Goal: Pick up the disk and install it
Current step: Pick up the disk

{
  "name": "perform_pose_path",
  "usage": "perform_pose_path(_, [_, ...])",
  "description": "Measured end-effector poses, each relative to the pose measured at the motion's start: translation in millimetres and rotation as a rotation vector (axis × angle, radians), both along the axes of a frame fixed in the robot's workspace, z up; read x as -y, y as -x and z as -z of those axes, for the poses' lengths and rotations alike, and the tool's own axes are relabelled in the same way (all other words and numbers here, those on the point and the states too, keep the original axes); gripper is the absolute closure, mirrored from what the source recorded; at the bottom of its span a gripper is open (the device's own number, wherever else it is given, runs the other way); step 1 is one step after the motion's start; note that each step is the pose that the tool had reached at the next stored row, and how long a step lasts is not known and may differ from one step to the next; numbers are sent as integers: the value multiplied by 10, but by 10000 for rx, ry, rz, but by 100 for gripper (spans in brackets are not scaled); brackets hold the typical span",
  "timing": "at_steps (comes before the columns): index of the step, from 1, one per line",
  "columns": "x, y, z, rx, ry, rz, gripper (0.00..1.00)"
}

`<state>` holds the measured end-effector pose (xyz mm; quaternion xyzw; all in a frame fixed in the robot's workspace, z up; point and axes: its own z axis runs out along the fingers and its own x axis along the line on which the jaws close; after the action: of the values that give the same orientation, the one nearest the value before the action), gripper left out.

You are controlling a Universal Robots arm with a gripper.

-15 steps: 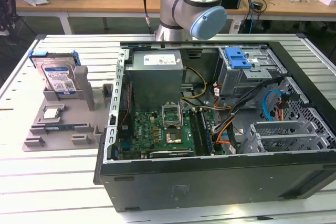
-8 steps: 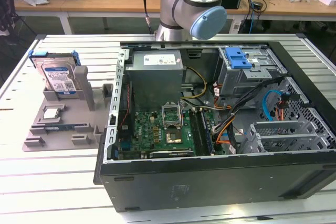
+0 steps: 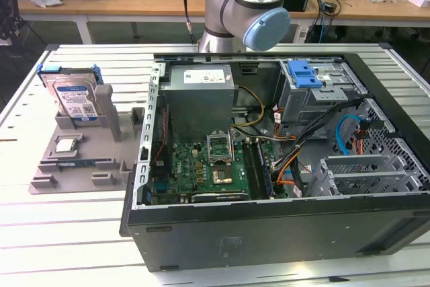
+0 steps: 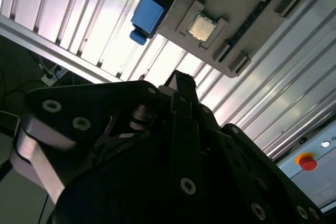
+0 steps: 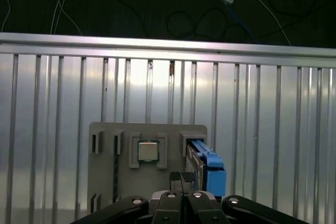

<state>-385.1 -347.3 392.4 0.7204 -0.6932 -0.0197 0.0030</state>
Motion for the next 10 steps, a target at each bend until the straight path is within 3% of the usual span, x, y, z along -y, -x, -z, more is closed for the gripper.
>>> perform_pose_path(4, [0, 0, 0, 0, 0, 0, 84])
perform_pose_path(5, [0, 0, 0, 0, 0, -1, 71])
perform_pose_path(8, [0, 0, 0, 0, 0, -1, 52])
perform_pose_path(10, [0, 0, 0, 0, 0, 16, 52])
